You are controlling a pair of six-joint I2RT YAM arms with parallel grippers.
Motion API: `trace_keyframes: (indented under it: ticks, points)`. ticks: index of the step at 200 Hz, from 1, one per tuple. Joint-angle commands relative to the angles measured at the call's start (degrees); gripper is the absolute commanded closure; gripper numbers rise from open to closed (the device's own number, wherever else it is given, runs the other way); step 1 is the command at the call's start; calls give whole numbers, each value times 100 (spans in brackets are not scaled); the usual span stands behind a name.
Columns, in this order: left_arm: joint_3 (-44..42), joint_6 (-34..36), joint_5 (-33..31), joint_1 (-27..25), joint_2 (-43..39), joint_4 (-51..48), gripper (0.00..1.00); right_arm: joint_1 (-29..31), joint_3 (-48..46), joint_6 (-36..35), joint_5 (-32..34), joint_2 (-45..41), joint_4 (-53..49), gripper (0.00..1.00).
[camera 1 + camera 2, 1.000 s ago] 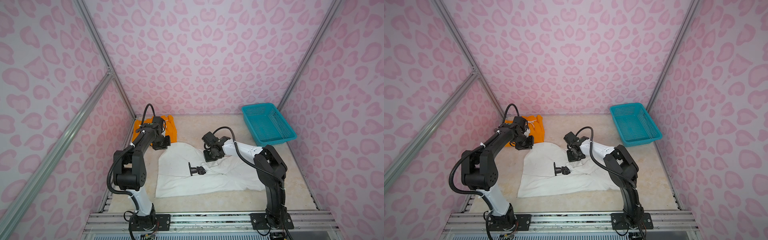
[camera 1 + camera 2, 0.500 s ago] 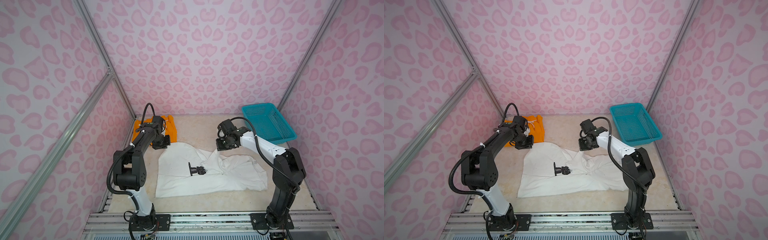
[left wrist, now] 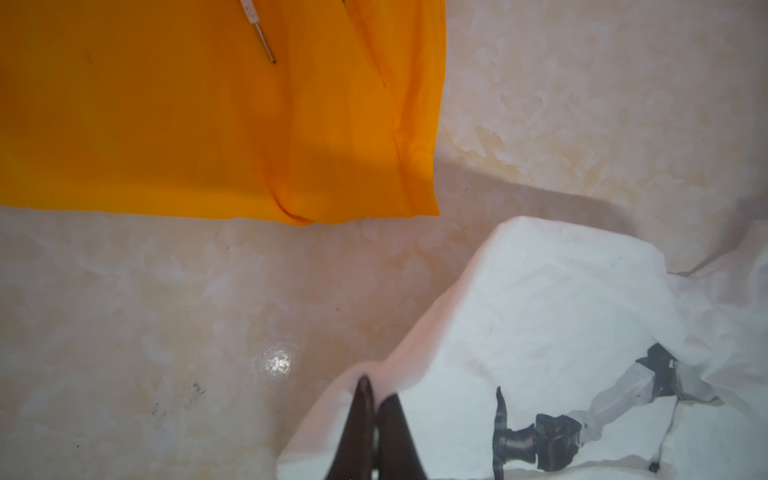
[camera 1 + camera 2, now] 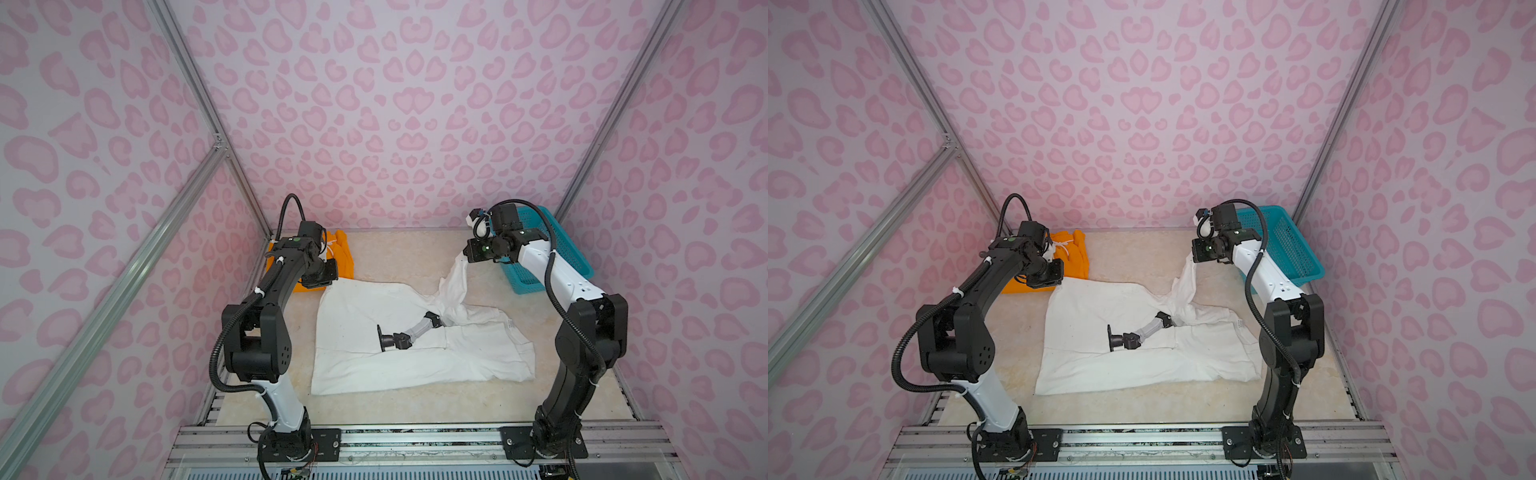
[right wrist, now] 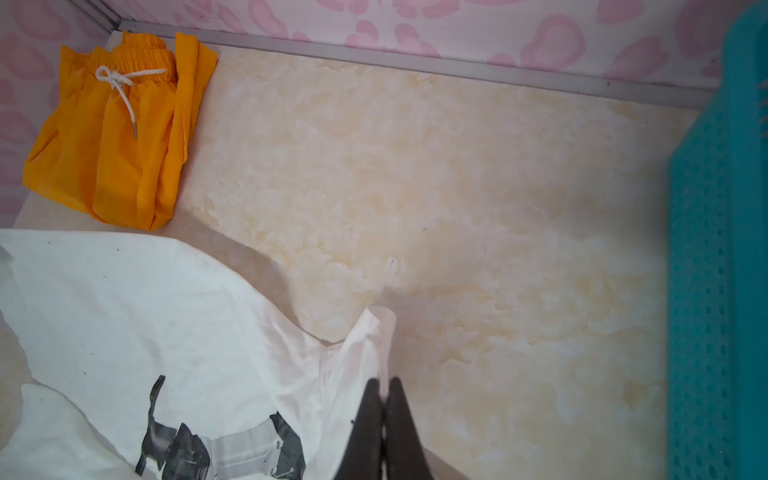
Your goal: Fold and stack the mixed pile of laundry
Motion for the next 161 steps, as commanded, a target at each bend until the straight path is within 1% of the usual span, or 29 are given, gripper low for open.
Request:
trace_keyframes:
  ticks: [1,37,57,74,115,148,161]
  points:
    - [-30,29,14,40,-152,-55,97,-55,375,-376,-424,207,453,100]
    - [-253,25,-68,98,-304,13,97,-187,741,-397,-797,490,1012,100]
    - [-300,63,-66,130,-324,-14,97,-262,1080,-404,-1049,742,864,100]
    - [-348,139,-47,145,-325,-24,97,-285,1230,-549,-1160,887,631,100]
    - [-406,199,-163,162,-319,-125,97,-329,1196,-800,-1150,902,498,100]
    - [-389,244,-336,229,-308,-289,97,-502,1257,-655,-648,1012,634,100]
    - [-373,271,-305,252,-306,-321,97,-579,1351,-616,-654,1122,604,100]
